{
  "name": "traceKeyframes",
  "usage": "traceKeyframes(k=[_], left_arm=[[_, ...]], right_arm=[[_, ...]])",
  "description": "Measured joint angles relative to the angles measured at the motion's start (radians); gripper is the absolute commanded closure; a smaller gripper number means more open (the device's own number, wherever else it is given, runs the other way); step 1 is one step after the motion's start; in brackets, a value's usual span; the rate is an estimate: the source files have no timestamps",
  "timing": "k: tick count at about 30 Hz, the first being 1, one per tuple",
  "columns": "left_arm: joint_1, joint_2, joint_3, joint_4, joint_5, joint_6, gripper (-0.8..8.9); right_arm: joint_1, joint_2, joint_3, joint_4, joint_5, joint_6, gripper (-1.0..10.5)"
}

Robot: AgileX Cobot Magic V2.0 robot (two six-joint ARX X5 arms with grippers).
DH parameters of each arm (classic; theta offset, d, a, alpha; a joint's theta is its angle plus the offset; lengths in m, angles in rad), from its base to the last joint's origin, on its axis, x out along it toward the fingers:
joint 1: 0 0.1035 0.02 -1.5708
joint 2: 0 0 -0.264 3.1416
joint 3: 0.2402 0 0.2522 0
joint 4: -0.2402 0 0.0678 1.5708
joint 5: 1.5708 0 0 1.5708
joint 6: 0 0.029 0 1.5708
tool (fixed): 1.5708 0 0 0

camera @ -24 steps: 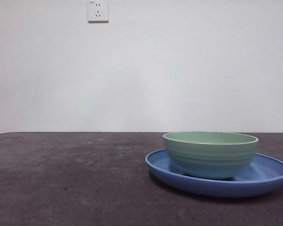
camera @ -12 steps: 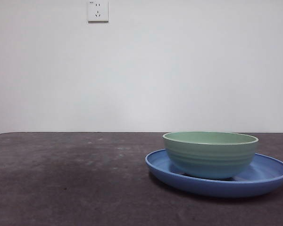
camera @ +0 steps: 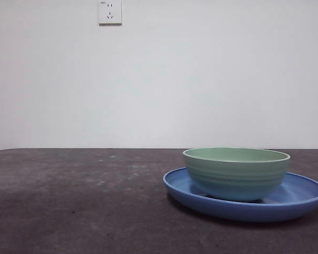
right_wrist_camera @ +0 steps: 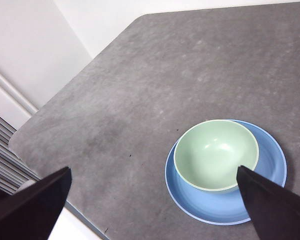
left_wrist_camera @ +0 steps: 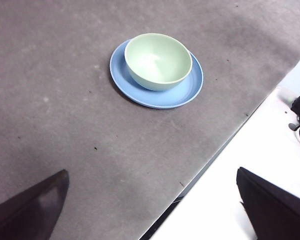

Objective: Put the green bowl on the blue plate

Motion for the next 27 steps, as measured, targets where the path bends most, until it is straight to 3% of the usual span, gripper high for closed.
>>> traceKeyframes(k=[5,10,16,27], left_arm=[[0.000,-0.018,0.000,0.013,0.000,-0.017,2.51],[0.000,-0.016,0.000,0.013,0.000,-0.016,2.51],[0.000,-0.016,0.000,0.013,0.000,-0.016,2.51],[0.000,-0.016,0.000,0.013,0.000,-0.016,2.51]], right_arm=[[0.000,0.000,0.000,-0.002,0.000,0.017,3.3],[0.000,0.021,0.000,-0.003,0.000,0.089,3.5],[0.000,0.197,0.002,-0.026,0.000,0.158,3.5],[-0.075,0.674,0.002,0.093,-0.040,0.074,3.6]])
